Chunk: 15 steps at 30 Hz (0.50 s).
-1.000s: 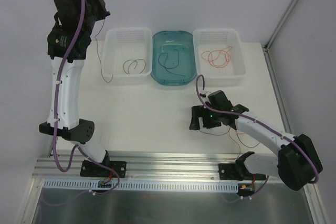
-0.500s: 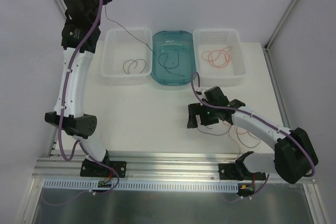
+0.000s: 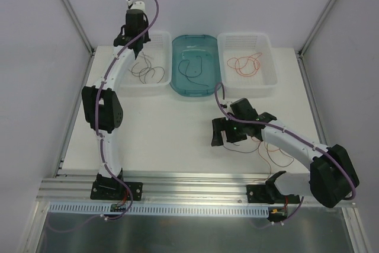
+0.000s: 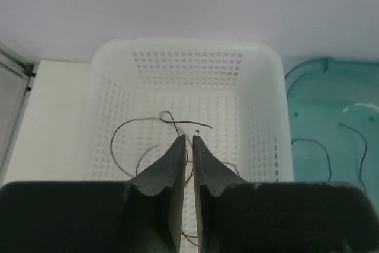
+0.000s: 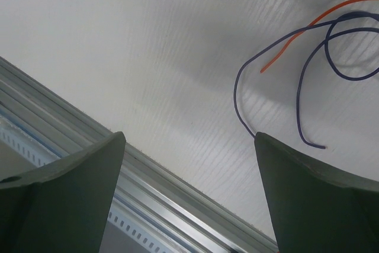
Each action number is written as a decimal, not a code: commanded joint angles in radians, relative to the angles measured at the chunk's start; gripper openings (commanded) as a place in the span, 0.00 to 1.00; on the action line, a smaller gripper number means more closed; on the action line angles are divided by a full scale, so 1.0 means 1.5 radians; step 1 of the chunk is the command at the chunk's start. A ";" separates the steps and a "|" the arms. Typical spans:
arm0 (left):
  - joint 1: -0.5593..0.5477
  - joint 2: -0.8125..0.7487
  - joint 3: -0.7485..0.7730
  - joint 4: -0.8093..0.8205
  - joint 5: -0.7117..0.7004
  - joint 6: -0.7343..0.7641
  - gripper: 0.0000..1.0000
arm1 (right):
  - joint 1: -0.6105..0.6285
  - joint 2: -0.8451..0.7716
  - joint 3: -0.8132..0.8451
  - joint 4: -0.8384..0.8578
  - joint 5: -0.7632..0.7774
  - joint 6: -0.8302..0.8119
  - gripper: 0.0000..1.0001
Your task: Untangle the cables
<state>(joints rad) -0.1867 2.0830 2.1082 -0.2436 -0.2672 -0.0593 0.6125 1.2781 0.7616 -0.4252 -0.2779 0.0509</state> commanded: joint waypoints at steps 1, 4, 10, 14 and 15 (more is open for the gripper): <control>0.012 0.008 -0.041 0.021 0.025 -0.005 0.11 | 0.003 -0.029 0.012 -0.015 -0.004 -0.010 0.95; 0.016 0.013 -0.093 0.011 0.045 -0.033 0.14 | 0.004 -0.044 0.013 -0.021 0.001 -0.010 0.95; 0.017 -0.021 -0.132 -0.028 0.074 -0.076 0.36 | 0.003 -0.095 0.031 -0.079 0.095 -0.020 0.95; 0.017 -0.113 -0.158 -0.057 0.134 -0.117 0.67 | -0.019 -0.130 0.040 -0.144 0.180 -0.004 0.96; 0.017 -0.132 -0.178 -0.069 0.150 -0.128 0.73 | -0.042 -0.134 0.039 -0.150 0.215 0.005 0.96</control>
<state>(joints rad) -0.1680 2.0651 1.8668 -0.3241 -0.1402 -0.1738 0.5968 1.1221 0.7773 -0.5629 -0.1051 0.0418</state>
